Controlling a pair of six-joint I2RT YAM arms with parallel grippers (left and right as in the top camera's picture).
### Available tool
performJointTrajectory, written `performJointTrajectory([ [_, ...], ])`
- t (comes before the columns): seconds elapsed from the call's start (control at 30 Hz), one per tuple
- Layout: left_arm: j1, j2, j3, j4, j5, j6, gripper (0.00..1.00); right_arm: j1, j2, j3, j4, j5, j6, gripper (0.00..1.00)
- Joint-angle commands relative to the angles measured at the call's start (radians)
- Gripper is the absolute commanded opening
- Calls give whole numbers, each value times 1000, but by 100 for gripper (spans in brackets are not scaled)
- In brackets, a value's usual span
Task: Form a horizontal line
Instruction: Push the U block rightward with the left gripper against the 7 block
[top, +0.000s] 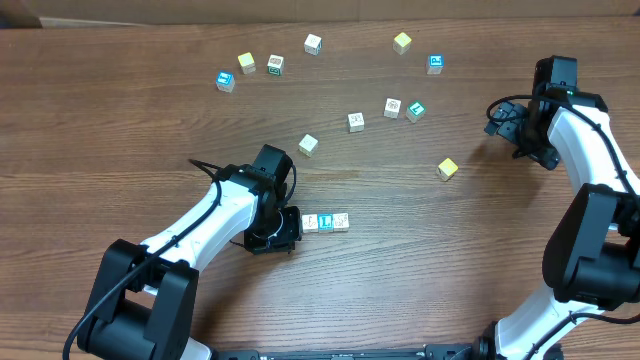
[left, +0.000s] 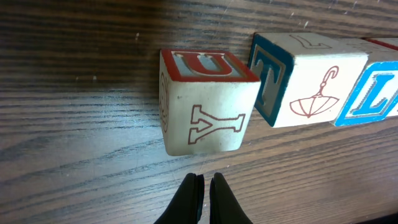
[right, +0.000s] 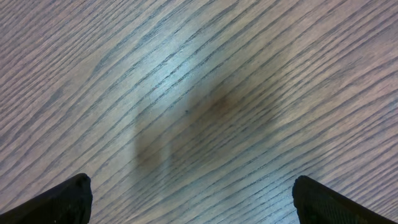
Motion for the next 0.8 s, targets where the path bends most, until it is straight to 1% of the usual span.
performJointTrajectory([
  [0.0,3,2,23,0,13,-10,4,0,-21,21,5,3,-1,100],
  [0.77,2,2,23,21,3,-28,4,0,-21,21,5,3,-1,100],
])
